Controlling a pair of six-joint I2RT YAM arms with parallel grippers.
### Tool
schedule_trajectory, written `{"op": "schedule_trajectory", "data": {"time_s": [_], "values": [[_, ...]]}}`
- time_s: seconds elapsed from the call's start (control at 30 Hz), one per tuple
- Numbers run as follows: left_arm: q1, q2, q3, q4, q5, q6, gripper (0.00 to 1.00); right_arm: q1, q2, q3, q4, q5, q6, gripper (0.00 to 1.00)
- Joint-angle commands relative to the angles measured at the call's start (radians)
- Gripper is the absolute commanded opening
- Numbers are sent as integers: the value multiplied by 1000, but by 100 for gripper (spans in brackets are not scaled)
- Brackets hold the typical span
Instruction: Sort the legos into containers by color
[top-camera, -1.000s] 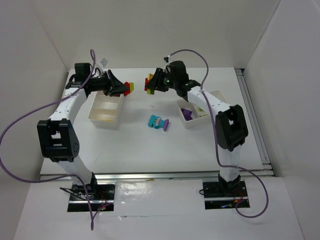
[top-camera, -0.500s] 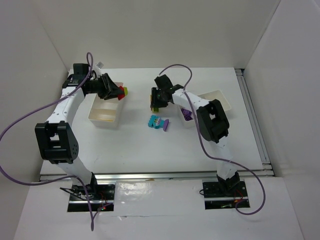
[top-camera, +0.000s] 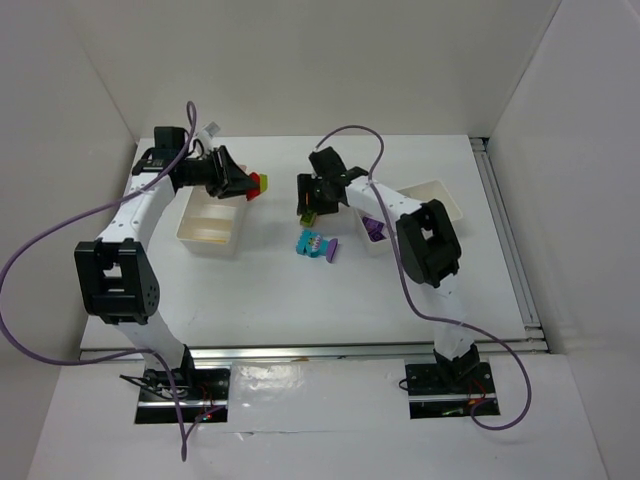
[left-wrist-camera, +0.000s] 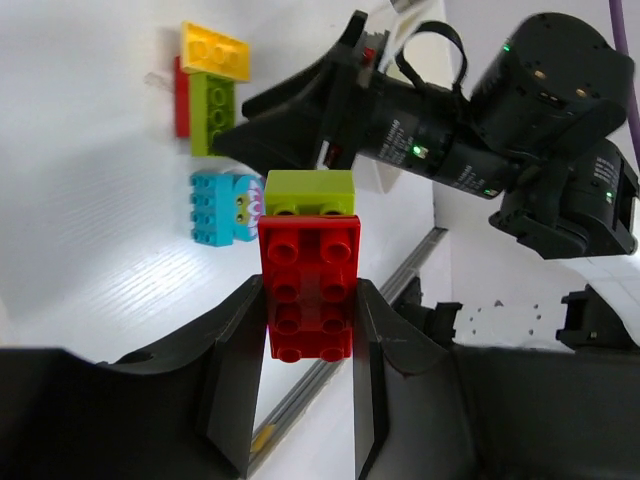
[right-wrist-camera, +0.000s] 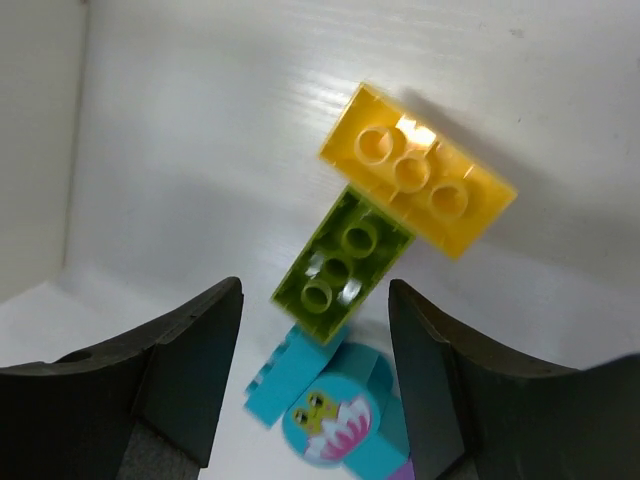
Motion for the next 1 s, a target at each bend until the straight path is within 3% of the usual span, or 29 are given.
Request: {"op": "schedule_trajectory", "data": {"time_s": [0.0, 0.1, 0.17, 0.2, 0.3, 0.4, 0.6, 0.97], "values": [[1, 13, -1, 89, 143, 23, 0, 1, -219, -50, 40, -70, -24, 68], [-8, 13, -24, 158, 260, 14, 0, -34, -386, -197, 130, -216, -2, 67], [-8, 13, -48, 227, 335, -8, 0, -71, -468, -284, 271, -331, 30, 67], [-8, 13, -60, 258, 356, -19, 0, -86, -537, -373, 392, -462, 50, 70], [-18, 1, -81, 333, 387, -39, 0, -149, -599, -523, 618, -659, 192, 81], [-28, -8, -122, 471, 470, -116, 0, -169, -570, -539, 814, -837, 285, 86], [-56, -18, -140, 571, 527, -182, 0, -169, -501, -498, 879, -872, 340, 87], [-111, -18, -119, 556, 518, -168, 0, -122, -426, -421, 901, -893, 351, 83]]}}
